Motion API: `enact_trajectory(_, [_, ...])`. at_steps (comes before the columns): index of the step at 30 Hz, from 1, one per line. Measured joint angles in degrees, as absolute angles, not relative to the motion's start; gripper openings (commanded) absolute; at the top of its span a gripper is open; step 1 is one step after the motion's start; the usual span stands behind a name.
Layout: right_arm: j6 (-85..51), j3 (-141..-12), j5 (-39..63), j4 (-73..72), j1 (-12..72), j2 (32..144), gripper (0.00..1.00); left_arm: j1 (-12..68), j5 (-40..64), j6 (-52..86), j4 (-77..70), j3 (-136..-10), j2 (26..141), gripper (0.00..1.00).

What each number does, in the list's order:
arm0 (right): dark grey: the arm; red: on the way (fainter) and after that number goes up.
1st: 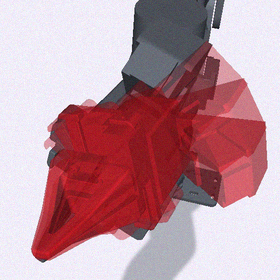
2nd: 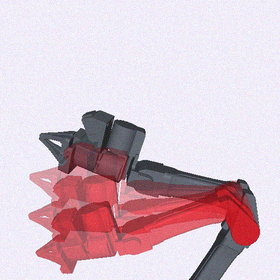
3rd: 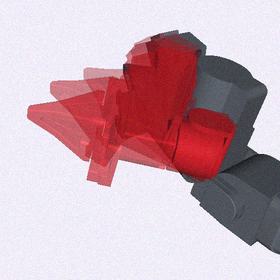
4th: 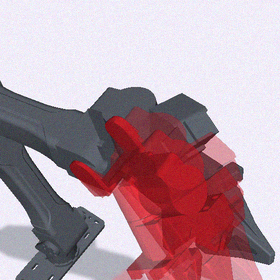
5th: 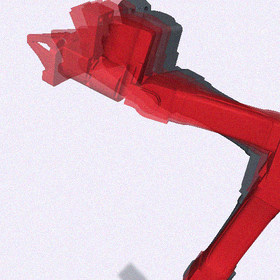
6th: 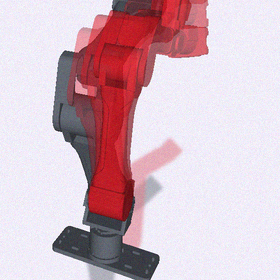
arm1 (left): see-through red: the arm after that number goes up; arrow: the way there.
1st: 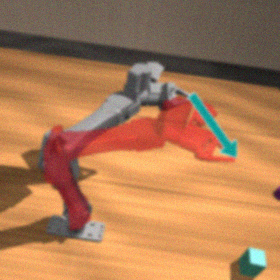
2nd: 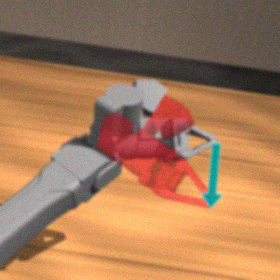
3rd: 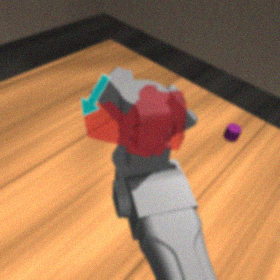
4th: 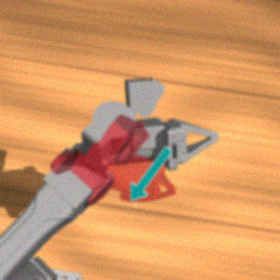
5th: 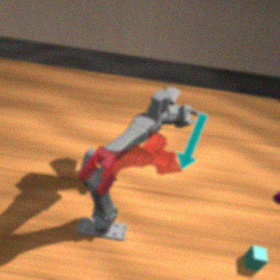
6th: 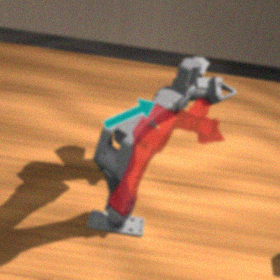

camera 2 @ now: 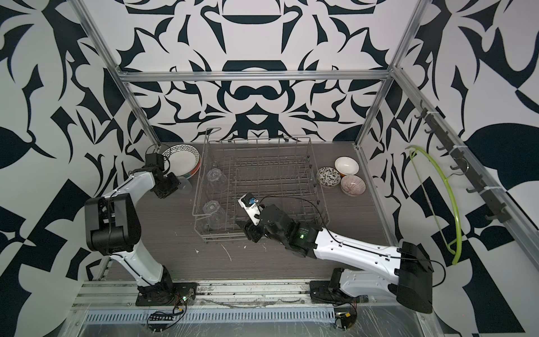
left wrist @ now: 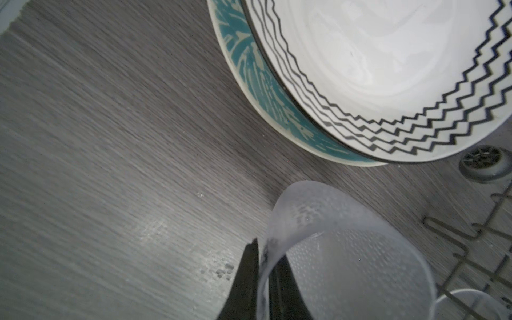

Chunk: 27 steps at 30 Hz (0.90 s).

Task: Load bowls into a dish rack
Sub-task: Pick up the distractor at the center of the board.

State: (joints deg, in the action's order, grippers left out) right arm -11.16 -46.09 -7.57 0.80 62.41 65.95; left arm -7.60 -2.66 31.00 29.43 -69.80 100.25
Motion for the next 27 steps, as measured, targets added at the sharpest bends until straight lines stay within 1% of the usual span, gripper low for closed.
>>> enact_trajectory(3, [-11.44, -45.54, -7.86, 1.13, 62.48, 64.97, 0.64, -7.60, -2.20, 31.05, 30.02, -68.36, 96.84, 0.00])
enact_trajectory(8, [-11.86, -45.34, -8.19, 1.43, 62.50, 64.53, 0.68, -7.60, -0.54, 31.59, 31.46, -66.96, 85.80, 0.00])
enact_trajectory(16, [-12.62, -45.36, -8.51, 0.25, 62.50, 64.12, 0.72, -7.49, 8.47, 35.03, 32.10, -68.79, 69.80, 0.00])
enact_trajectory(20, [-12.38, -46.81, -8.64, -0.16, 62.50, 62.37, 0.74, -5.43, 11.66, 37.08, 32.32, -70.00, 63.53, 0.00])
enact_trajectory(22, [-11.97, -48.36, -8.62, -0.34, 62.50, 61.14, 0.77, -3.42, 12.75, 38.09, 32.16, -70.28, 61.12, 0.00])
enact_trajectory(23, [-11.60, -49.30, -8.62, -0.51, 62.50, 60.42, 0.82, -2.15, 13.56, 38.85, 32.03, -70.28, 59.81, 0.00])
enact_trajectory(24, [-10.92, -50.37, -8.71, -0.86, 62.50, 59.57, 0.89, -0.93, 14.48, 39.75, 31.68, -70.24, 58.61, 0.00])
enact_trajectory(27, [-8.97, -52.95, -9.02, -2.02, 62.26, 57.56, 0.97, 1.26, 21.78, 44.25, 25.56, -68.16, 55.88, 0.00])
